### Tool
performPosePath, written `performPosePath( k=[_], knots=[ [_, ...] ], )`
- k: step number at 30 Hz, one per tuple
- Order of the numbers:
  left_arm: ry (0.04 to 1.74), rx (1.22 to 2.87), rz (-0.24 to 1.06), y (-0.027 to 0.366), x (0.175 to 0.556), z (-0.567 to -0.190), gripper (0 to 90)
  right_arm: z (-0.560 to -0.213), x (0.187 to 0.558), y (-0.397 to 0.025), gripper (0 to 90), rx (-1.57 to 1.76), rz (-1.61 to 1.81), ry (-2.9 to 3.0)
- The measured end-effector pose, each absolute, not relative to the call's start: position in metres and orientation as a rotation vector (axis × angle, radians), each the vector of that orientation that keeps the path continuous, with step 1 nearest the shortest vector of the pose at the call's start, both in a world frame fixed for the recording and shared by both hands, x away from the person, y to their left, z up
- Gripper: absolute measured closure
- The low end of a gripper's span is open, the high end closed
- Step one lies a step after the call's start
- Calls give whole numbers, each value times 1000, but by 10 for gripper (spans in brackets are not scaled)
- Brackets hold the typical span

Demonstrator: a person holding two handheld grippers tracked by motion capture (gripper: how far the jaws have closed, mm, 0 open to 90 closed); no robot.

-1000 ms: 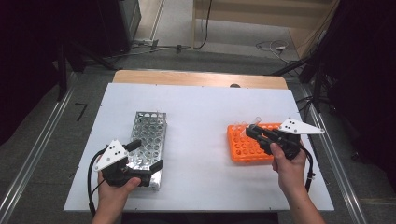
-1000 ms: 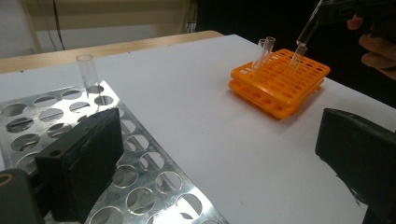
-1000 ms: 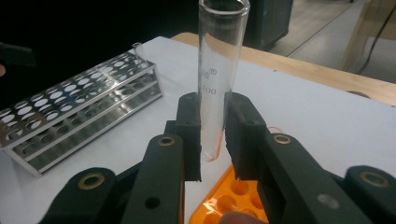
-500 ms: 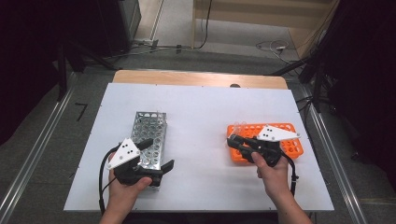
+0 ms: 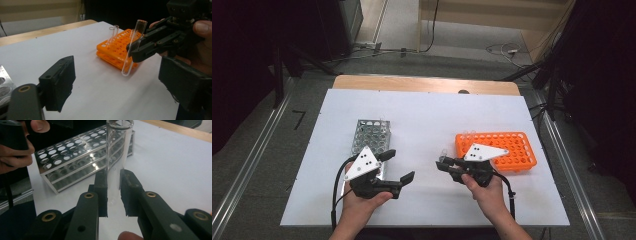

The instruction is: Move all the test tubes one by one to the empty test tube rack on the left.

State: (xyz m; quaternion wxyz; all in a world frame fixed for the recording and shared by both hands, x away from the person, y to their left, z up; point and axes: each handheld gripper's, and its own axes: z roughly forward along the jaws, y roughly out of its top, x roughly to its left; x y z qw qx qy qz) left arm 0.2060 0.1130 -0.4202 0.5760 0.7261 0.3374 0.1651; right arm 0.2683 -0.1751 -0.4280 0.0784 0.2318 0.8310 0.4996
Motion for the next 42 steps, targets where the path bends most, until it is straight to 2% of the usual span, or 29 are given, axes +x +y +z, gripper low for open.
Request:
performPosePath(
  k=[5,7,8,12,17,23,32,40,42],
  knots=[
    [787,1707,382,103,207,-420,289,-432,262,-162,735,654,1490,2529],
    [783,1714,381,100,207,-420,306,-433,261,-160,734,645,1486,2537],
    [782,1718,381,98,207,-421,353,-434,258,-156,735,633,1485,2550],
    [764,1735,379,91,206,-421,399,-436,255,-149,735,609,1479,2572],
    [737,1749,381,85,204,-422,527,-438,250,-139,734,570,1469,2605],
    [719,1769,385,80,204,-423,625,-438,246,-134,734,544,1472,2616],
    [701,1779,384,79,203,-424,741,-437,243,-132,734,527,1474,2630],
    [703,1783,404,80,202,-423,762,-437,244,-131,730,532,1480,2634],
    [706,1776,405,81,202,-423,762,-437,243,-132,693,525,1488,2634]
  ],
)
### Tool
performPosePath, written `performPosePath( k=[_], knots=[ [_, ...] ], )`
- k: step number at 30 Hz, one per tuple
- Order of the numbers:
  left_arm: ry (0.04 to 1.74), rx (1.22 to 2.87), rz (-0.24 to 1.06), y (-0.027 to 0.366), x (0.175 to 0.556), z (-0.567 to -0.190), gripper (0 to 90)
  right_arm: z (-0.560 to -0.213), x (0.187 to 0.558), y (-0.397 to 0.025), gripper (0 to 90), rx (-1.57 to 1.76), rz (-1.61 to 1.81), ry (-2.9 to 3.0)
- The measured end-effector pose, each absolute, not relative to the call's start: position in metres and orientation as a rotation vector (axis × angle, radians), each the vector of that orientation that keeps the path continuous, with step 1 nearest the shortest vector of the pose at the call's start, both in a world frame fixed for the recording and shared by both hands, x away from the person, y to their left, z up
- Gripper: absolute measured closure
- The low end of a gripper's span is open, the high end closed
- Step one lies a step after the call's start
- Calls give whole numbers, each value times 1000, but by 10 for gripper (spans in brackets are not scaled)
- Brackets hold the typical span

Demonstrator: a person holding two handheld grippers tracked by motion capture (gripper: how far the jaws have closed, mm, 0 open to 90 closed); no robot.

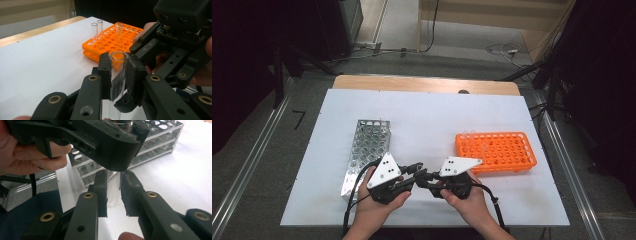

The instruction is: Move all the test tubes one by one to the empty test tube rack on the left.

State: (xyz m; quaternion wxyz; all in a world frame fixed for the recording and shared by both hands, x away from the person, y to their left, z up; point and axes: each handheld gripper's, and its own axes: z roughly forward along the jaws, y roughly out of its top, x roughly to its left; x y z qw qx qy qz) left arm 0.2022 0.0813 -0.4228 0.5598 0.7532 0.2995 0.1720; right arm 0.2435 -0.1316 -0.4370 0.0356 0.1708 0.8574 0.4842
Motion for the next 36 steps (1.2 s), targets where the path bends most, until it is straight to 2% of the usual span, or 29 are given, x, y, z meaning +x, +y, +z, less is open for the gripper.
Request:
performPosePath(
  k=[2,5,9,11,36],
  knots=[
    [711,1774,410,83,203,-422,763,-436,244,-133,591,514,1507,2641],
    [725,1764,412,87,203,-421,763,-432,243,-138,356,506,1545,2628],
    [742,1754,433,94,205,-419,763,-428,244,-147,94,489,1571,2610],
    [757,1750,446,99,206,-417,763,-427,245,-152,2,493,1571,2612],
    [889,1651,546,149,241,-394,763,-426,252,-251,0,755,1568,2393]
  ],
)
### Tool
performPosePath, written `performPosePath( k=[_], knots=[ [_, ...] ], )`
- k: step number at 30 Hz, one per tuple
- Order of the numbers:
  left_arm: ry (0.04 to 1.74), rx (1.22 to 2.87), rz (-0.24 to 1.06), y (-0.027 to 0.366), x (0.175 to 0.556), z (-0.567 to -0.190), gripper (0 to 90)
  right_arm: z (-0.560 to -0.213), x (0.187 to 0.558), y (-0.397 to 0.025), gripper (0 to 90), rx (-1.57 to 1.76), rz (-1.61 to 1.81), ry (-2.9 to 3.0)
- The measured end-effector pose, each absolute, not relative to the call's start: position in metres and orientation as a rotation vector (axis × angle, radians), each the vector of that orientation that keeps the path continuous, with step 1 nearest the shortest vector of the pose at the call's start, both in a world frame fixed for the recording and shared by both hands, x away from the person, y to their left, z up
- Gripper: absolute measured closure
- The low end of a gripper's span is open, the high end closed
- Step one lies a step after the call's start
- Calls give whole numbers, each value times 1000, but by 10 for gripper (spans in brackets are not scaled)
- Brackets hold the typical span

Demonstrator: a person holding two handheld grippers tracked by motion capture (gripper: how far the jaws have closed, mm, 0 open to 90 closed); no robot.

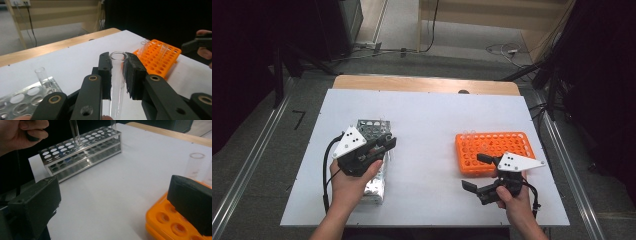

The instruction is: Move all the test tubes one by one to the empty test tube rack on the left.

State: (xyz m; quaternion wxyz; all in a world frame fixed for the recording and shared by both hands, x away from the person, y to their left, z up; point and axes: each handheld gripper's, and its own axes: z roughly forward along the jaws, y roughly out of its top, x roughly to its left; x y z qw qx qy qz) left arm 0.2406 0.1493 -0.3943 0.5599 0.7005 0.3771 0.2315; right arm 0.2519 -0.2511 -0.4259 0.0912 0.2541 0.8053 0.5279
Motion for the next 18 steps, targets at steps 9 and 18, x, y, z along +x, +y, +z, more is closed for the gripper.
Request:
performPosePath(
  k=[9,18],
  knots=[
    [922,1618,595,161,259,-384,763,-431,249,-283,0,828,1536,2354],
    [967,1593,633,170,283,-384,763,-437,245,-314,0,913,1510,2314]
  ],
)
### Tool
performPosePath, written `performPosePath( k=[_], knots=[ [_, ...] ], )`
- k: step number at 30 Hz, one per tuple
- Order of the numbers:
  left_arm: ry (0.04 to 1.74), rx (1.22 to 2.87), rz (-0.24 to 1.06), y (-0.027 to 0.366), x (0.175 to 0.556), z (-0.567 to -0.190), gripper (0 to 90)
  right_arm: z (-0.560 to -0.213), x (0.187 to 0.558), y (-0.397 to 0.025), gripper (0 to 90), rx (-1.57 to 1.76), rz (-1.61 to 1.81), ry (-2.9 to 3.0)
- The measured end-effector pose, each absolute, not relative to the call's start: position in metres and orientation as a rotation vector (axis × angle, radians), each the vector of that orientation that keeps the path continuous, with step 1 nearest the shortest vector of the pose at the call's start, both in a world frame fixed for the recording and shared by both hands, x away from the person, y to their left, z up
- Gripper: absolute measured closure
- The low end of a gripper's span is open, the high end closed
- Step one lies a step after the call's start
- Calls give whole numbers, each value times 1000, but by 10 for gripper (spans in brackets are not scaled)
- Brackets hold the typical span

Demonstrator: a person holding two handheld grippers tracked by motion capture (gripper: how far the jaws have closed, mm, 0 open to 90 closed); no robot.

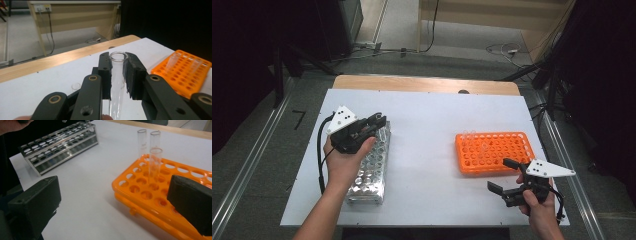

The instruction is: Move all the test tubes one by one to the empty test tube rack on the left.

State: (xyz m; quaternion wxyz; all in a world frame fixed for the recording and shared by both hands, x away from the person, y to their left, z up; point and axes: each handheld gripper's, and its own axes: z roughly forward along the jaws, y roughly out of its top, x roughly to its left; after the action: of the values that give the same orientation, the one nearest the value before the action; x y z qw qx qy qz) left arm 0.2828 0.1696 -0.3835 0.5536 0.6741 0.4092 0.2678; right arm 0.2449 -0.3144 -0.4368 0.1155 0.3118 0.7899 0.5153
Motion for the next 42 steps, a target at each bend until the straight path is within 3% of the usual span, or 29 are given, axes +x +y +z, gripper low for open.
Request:
performPosePath(
  k=[18,42],
  knots=[
    [1072,1576,706,167,321,-406,763,-440,245,-330,0,951,1511,2280],
    [1155,1697,716,161,322,-419,761,-442,246,-331,0,960,1510,2279]
  ],
)
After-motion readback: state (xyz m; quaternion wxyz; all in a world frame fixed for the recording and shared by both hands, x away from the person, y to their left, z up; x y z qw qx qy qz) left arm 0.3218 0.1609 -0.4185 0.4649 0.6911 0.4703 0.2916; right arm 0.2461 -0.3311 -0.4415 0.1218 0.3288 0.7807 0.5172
